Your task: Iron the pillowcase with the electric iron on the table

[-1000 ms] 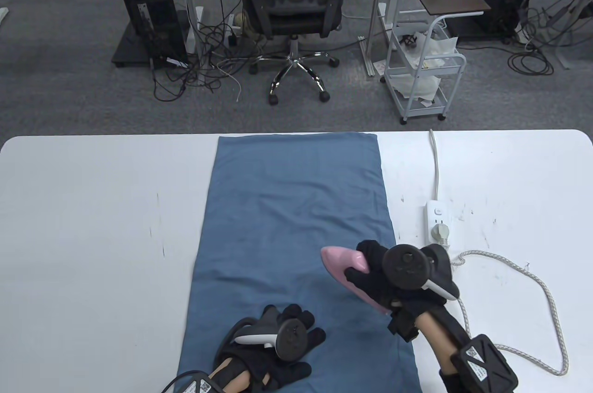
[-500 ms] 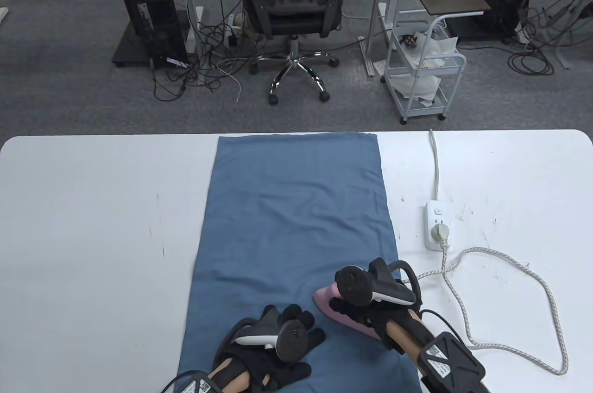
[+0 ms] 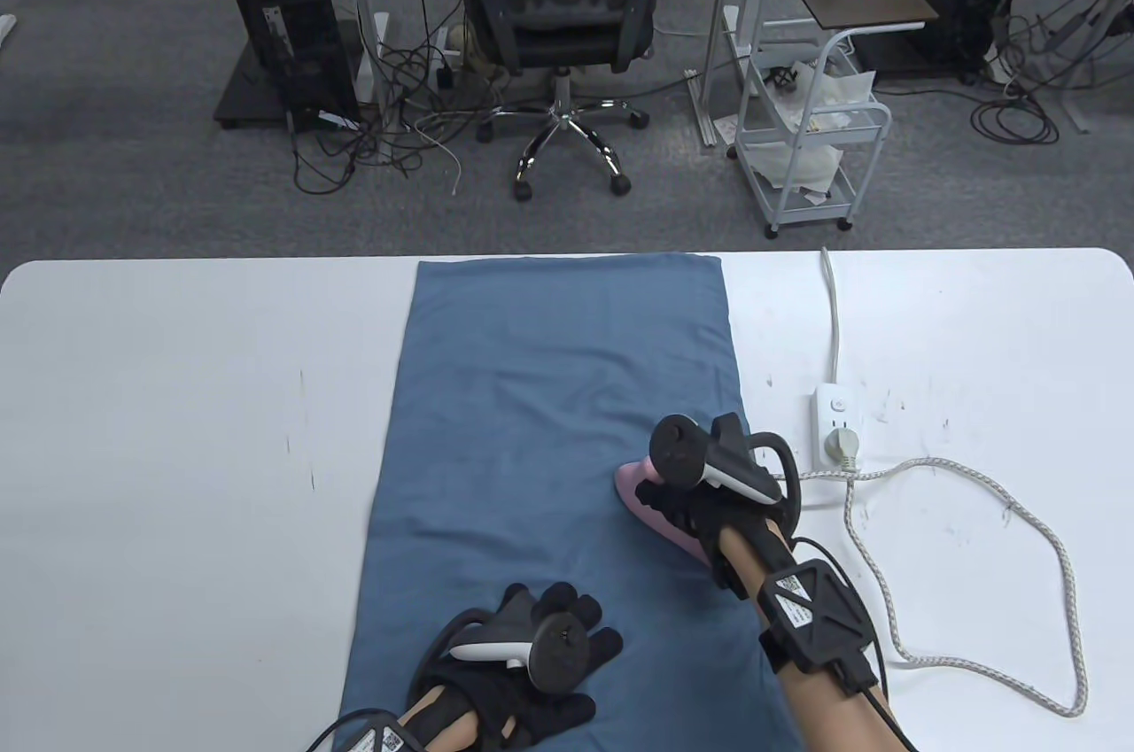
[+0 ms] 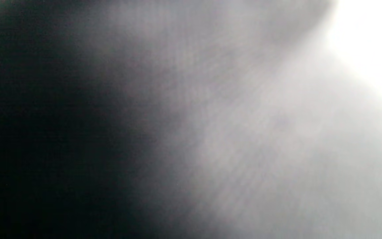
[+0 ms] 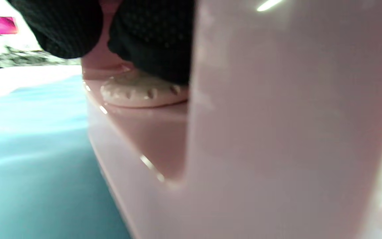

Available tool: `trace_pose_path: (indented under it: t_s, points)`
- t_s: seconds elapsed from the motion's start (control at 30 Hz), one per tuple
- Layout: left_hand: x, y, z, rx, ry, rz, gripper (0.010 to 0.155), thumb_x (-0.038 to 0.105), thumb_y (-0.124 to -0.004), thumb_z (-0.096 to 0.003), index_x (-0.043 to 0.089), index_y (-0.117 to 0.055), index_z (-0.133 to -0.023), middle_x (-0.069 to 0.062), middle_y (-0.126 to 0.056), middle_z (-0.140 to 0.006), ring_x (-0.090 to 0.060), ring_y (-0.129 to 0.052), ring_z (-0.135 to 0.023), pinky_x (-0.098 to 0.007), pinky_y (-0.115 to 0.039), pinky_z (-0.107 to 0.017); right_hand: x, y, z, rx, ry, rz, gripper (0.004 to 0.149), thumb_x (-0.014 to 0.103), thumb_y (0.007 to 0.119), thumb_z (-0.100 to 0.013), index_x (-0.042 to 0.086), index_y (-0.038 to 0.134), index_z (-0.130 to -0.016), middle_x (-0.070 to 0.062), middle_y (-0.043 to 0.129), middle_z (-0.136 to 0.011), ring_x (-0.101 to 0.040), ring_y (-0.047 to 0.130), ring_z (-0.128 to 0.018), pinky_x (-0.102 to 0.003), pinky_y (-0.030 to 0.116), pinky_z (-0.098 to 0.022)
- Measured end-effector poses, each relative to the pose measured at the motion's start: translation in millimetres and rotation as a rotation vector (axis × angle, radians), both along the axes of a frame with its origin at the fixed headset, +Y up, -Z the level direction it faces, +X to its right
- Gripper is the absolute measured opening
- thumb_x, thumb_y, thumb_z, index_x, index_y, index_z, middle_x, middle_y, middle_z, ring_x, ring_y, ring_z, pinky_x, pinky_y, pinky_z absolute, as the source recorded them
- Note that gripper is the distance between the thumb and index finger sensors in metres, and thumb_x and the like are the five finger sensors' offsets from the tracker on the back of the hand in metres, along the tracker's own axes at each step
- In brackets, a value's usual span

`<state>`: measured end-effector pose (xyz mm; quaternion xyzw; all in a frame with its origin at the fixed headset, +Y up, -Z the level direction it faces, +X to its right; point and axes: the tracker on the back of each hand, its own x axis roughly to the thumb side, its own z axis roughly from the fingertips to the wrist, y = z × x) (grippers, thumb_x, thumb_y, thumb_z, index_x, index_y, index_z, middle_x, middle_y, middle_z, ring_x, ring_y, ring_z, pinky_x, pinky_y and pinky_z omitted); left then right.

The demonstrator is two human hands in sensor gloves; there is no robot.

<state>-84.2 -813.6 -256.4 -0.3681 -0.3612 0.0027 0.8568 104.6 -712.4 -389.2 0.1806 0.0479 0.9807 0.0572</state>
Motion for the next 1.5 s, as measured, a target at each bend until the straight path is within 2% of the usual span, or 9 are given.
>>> trace_pose_path:
  t_s: [0.17,0.33,0.5,0.73,0.83,0.97,1.2,1.33,1.5]
  points:
    - [0.0,0.0,0.0,0.001,0.0,-0.001,0.074,0.064,-0.038,-0.049,0.046,0.015,-0.097,0.007,0.033,-0.1,-0.026,0.033,-0.094,-0.064,0.015,-0.064,-26.3,1.6,31.4,-0.003,0.168,0.033,0.064,0.052,0.077,-0.045,0.01,0.069,-0.092,0.002,0.094,-0.052,-0.01,0.098,-0.028,-0.037,0.093,-0.034]
    - [-0.2,-0.1,-0.1,0.001,0.0,-0.001,0.074,0.064,-0.038,-0.0489,0.046,0.015,-0.097,0.007,0.033,-0.1,-0.026,0.033,-0.094,-0.064,0.015,-0.064,-37.8,-5.6,31.5,-0.032,0.23,0.087,0.064,0.051,0.078,-0.044,0.011,0.069,-0.093,0.002,0.094,-0.053,-0.011,0.098,-0.029,-0.037,0.092,-0.035]
    - [-0.3,-0.1,0.0,0.001,0.001,-0.001,0.074,0.064,-0.038,-0.049,0.046,0.015,-0.097,0.007,0.033,-0.1,-0.026,0.033,-0.094,-0.064,0.015,-0.064,-38.1,-6.5,-10.0,0.059,0.103,0.157,0.065,0.054,0.076,-0.043,0.012,0.07,-0.093,0.003,0.094,-0.052,-0.01,0.098,-0.028,-0.038,0.092,-0.035]
    - [-0.2,-0.1,-0.1,0.001,0.001,-0.002,0.074,0.064,-0.038,-0.0488,0.046,0.015,-0.097,0.007,0.033,-0.1,-0.026,0.033,-0.094,-0.064,0.015,-0.064,-31.3,-8.0,-62.0,0.003,-0.074,0.074,0.064,0.053,0.077,-0.044,0.011,0.07,-0.091,0.003,0.092,-0.05,-0.01,0.097,-0.027,-0.037,0.092,-0.034]
    - [-0.1,0.0,0.0,0.002,0.001,-0.003,0.074,0.064,-0.038,-0.0488,0.046,0.015,-0.097,0.007,0.033,-0.1,-0.026,0.033,-0.094,-0.064,0.015,-0.064,-33.6,-5.0,-57.1,-0.011,-0.018,0.048,0.064,0.052,0.078,-0.043,0.011,0.071,-0.091,0.003,0.094,-0.051,-0.01,0.097,-0.027,-0.037,0.092,-0.035]
    - [0.0,0.0,0.0,0.002,0.001,-0.003,0.074,0.064,-0.038,-0.0488,0.046,0.015,-0.097,0.007,0.033,-0.1,-0.026,0.033,-0.094,-0.064,0.015,-0.064,-47.1,1.3,-25.4,0.006,0.168,-0.034,0.064,0.052,0.078,-0.043,0.011,0.07,-0.092,0.003,0.094,-0.051,-0.01,0.098,-0.028,-0.037,0.092,-0.035]
    - [-0.1,-0.1,-0.1,0.002,0.001,-0.003,0.074,0.064,-0.038,-0.0487,0.046,0.015,-0.097,0.007,0.033,-0.1,-0.026,0.034,-0.094,-0.064,0.015,-0.064,-75.1,0.7,11.7,-0.001,0.374,0.053,0.063,0.051,0.079,-0.043,0.014,0.068,-0.093,0.003,0.093,-0.054,-0.012,0.097,-0.032,-0.039,0.091,-0.039]
    - [-0.1,-0.2,-0.1,0.001,0.0,-0.002,0.074,0.064,-0.038,-0.0488,0.046,0.015,-0.097,0.006,0.033,-0.1,-0.027,0.033,-0.094,-0.064,0.015,-0.064,-92.3,-4.9,10.9,-0.013,0.403,0.123,0.063,0.051,0.078,-0.043,0.014,0.069,-0.093,0.004,0.093,-0.053,-0.011,0.097,-0.032,-0.038,0.091,-0.039]
    - [-0.3,-0.3,0.1,0.001,0.001,-0.002,0.074,0.064,-0.038,-0.0488,0.046,0.015,-0.097,0.007,0.033,-0.1,-0.026,0.033,-0.094,-0.064,0.015,-0.064,-106.5,-7.6,-25.9,0.029,0.261,0.109,0.064,0.052,0.077,-0.043,0.013,0.069,-0.093,0.004,0.093,-0.052,-0.01,0.097,-0.029,-0.038,0.091,-0.037]
